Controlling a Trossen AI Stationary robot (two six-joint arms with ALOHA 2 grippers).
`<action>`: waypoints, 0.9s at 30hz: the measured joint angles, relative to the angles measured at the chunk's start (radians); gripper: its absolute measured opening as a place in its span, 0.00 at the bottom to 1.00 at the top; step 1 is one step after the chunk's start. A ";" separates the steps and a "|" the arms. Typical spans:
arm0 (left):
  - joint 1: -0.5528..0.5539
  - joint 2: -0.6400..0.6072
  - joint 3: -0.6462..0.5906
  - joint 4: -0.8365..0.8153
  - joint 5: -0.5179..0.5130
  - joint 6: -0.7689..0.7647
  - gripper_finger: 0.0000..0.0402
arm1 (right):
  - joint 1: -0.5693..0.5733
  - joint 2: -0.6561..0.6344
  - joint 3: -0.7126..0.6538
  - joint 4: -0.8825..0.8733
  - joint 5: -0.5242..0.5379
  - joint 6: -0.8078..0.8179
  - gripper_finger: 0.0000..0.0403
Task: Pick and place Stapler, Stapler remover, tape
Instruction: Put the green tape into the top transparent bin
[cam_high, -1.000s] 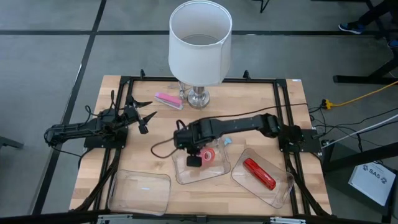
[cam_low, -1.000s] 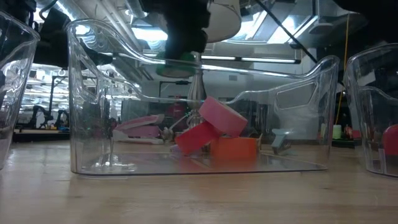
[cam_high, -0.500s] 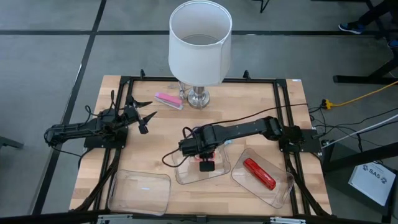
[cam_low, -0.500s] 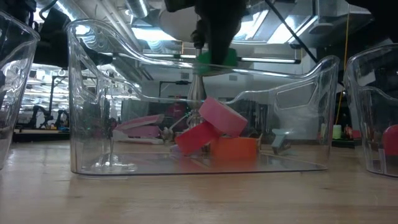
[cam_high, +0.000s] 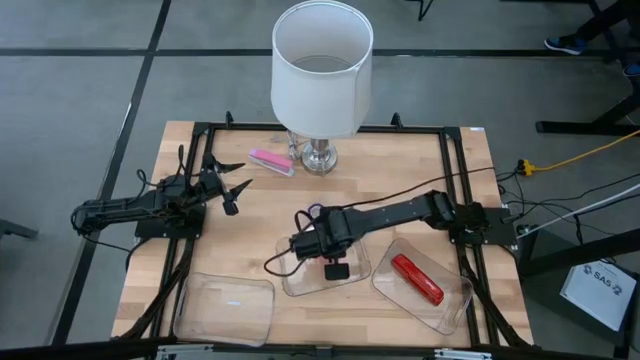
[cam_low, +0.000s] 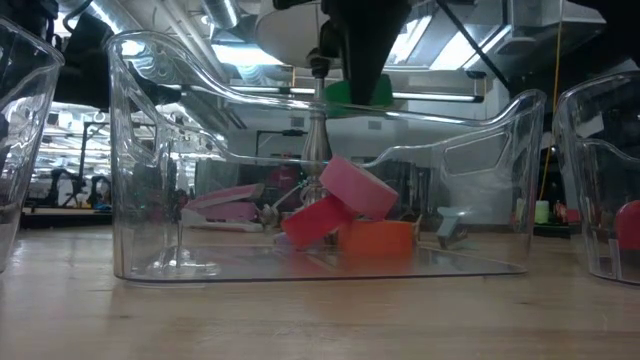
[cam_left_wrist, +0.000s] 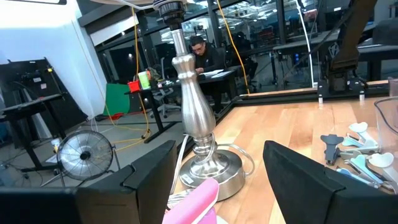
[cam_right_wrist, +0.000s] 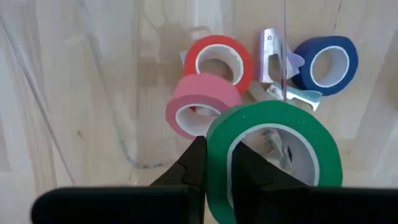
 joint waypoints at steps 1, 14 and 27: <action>0.000 0.000 0.000 0.000 0.000 0.000 0.60 | 0.003 0.000 0.000 0.000 0.001 -0.004 0.10; 0.000 0.000 0.000 0.001 0.000 0.000 0.60 | 0.082 -0.174 -0.343 0.228 0.119 0.064 0.10; 0.000 0.001 0.000 0.002 0.000 0.000 0.60 | 0.034 -0.524 -1.053 1.018 0.054 0.133 0.10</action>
